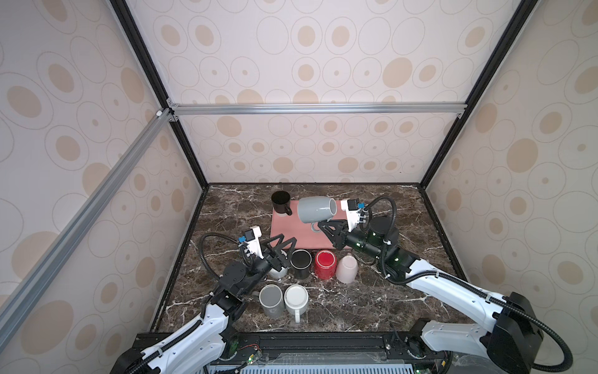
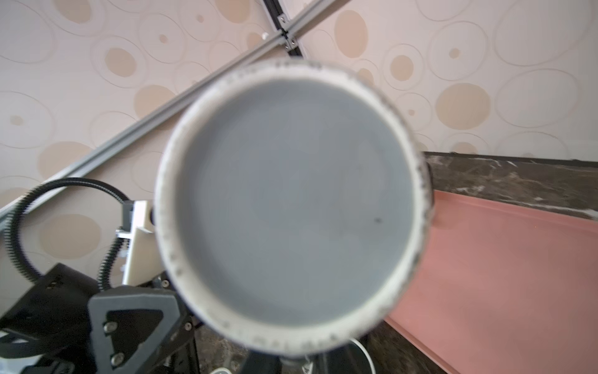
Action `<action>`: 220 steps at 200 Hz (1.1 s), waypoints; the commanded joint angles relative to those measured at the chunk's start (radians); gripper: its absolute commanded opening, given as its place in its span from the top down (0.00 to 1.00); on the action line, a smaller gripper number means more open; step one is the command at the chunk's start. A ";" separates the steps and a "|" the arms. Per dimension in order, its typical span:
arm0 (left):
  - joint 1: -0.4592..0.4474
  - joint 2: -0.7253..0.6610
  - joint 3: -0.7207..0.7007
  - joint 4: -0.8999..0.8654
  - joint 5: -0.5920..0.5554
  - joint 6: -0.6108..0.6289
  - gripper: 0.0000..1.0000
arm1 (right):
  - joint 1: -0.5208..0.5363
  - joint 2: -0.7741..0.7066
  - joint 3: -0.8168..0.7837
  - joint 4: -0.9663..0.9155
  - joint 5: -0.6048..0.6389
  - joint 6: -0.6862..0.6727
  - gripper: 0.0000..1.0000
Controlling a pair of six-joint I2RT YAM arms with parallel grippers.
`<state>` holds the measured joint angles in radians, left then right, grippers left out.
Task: Turn the mug right side up
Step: Place the mug on the tray.
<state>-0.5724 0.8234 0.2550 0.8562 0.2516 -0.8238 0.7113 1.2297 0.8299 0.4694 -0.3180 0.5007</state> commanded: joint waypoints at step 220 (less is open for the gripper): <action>0.002 0.109 0.074 0.387 0.195 -0.097 0.54 | 0.073 0.108 0.042 0.442 -0.306 0.201 1.00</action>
<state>-0.5724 0.9268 0.2867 1.1931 0.4271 -0.9047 0.7750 1.3437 0.8360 0.7864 -0.6178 0.6846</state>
